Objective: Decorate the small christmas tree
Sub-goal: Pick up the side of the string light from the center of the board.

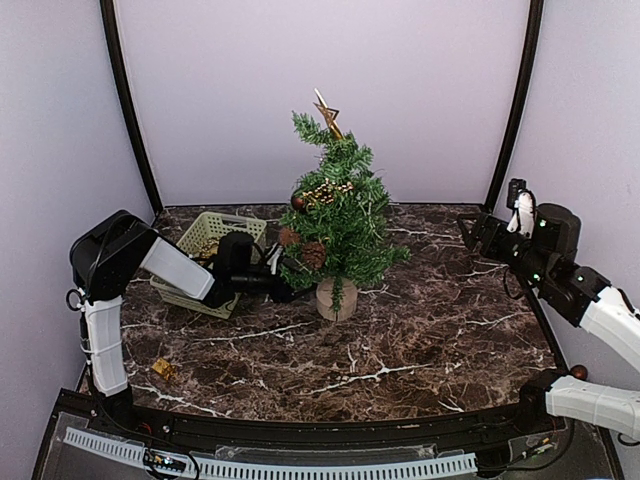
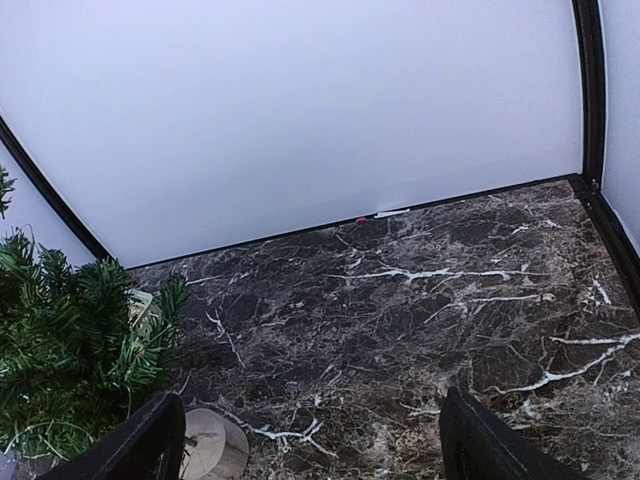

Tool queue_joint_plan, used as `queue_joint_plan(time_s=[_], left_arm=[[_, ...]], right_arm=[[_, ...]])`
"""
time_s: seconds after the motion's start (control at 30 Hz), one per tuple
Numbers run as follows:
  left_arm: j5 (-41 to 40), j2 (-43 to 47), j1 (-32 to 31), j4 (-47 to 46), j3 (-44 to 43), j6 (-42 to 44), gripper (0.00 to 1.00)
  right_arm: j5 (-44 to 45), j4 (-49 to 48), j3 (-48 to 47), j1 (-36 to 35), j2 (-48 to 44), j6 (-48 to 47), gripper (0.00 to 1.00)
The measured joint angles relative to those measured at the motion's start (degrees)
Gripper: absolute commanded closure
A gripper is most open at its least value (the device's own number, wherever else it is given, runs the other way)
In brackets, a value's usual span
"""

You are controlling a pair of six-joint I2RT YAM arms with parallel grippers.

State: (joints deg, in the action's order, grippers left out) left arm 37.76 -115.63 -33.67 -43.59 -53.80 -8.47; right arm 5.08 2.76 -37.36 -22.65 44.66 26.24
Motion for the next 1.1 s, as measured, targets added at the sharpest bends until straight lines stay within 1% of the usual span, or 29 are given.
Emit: queue_joint_plan(time_s=[0.57,0.87,0.9,1.0,1.1], left_arm=[[-1.11,0.02,0.0,0.46,0.0,1.4,0.55],[-3.39,0.02,0.0,0.39,-0.07,1.18,0.67],[-3.54,0.02,0.0,0.39,-0.07,1.09,0.67],[-4.0,0.0,0.0,0.37,-0.09,0.72,0.62],[-4.37,0.0,-0.13,0.46,-0.33,0.24,0.59]], right_arm=[[-0.44,0.17,0.13,0.0,0.09,0.0,0.11],[-0.83,0.22,0.22,0.0,0.07,-0.02,0.12],[-1.05,0.24,0.22,0.0,0.07,-0.11,0.12],[-2.12,0.09,0.57,0.0,-0.22,-0.46,0.13],[-3.21,0.11,1.84,0.0,-1.33,-0.72,0.13]])
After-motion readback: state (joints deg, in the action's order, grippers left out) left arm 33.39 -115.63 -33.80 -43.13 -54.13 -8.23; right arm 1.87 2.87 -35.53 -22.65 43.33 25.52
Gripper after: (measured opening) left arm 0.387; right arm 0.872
